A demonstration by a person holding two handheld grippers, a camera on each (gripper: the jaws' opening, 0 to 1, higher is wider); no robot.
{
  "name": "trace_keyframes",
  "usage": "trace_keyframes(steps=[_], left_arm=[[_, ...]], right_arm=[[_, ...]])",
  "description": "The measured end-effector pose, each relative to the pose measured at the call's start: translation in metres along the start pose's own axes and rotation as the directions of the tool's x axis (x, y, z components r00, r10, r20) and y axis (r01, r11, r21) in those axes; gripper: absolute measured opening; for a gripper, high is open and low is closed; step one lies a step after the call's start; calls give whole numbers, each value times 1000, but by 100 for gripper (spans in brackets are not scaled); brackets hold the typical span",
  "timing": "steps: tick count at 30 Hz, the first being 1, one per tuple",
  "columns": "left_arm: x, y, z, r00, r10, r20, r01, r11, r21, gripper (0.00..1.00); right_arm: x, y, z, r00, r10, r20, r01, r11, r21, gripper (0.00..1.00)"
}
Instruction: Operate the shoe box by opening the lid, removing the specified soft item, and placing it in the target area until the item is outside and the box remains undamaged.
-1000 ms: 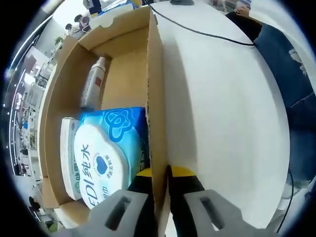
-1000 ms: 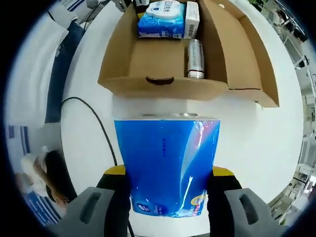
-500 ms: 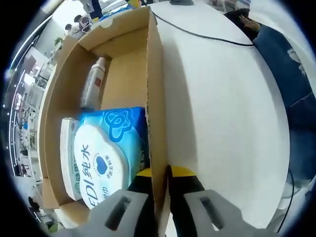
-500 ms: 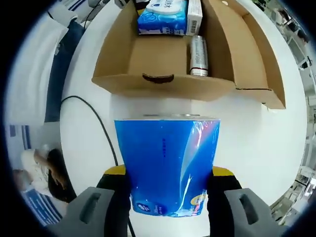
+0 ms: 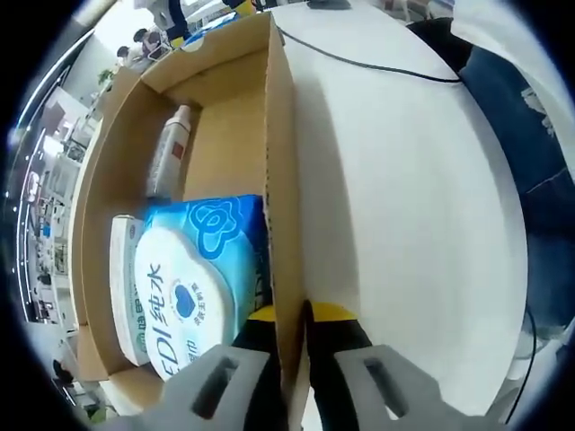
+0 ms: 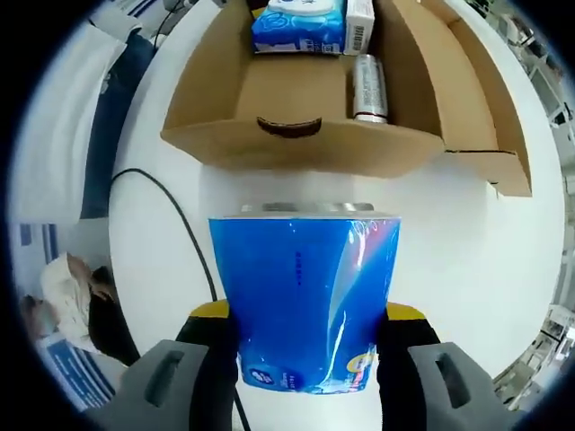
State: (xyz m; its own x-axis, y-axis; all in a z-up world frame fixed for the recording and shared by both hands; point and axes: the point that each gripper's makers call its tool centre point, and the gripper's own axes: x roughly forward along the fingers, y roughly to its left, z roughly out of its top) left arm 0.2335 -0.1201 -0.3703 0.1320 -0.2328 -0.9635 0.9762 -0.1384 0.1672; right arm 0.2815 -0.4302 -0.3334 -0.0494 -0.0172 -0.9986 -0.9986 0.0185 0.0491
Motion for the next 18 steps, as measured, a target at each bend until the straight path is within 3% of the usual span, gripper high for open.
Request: trace_keyframes(steps=[18], left_arm=[[-1,0,0,1000,1,1,-1,1000,-2,2]], right_arm=[[8,-1,-5,1000,14,-19,-14,1000,5,61]])
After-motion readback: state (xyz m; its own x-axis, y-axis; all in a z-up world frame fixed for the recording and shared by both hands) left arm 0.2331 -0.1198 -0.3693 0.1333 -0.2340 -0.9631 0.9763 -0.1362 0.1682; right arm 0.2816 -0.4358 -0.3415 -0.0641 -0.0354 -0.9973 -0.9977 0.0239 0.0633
